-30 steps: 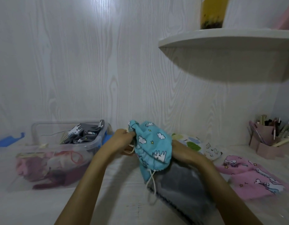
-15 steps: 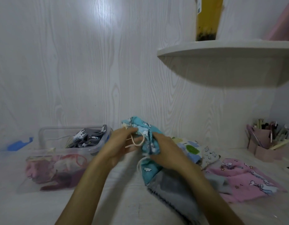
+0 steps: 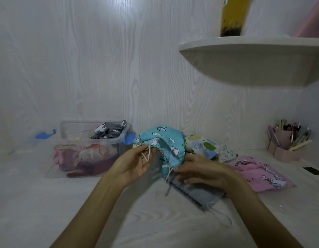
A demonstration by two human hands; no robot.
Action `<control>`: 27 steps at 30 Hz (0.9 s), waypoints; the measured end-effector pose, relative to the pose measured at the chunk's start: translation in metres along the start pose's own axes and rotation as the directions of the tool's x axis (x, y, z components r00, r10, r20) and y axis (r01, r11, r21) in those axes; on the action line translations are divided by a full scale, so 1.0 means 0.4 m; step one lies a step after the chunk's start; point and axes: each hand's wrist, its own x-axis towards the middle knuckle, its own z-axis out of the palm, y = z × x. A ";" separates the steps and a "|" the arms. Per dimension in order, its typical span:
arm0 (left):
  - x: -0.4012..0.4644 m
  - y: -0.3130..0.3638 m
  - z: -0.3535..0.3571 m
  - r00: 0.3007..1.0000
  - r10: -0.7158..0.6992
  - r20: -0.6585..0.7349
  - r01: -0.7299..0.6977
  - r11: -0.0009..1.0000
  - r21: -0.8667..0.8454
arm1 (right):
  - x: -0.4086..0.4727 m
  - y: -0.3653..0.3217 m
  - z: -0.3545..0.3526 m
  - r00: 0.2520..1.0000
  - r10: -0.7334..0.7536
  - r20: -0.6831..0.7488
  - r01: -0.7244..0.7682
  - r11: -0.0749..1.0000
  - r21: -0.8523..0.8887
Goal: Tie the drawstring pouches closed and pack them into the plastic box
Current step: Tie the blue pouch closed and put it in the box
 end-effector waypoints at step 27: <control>-0.141 -0.005 -0.150 0.934 0.338 -0.119 0.001 0.330 0.944 | -0.175 0.073 -0.219 0.846 -0.248 -0.472 -0.018 0.871 -0.491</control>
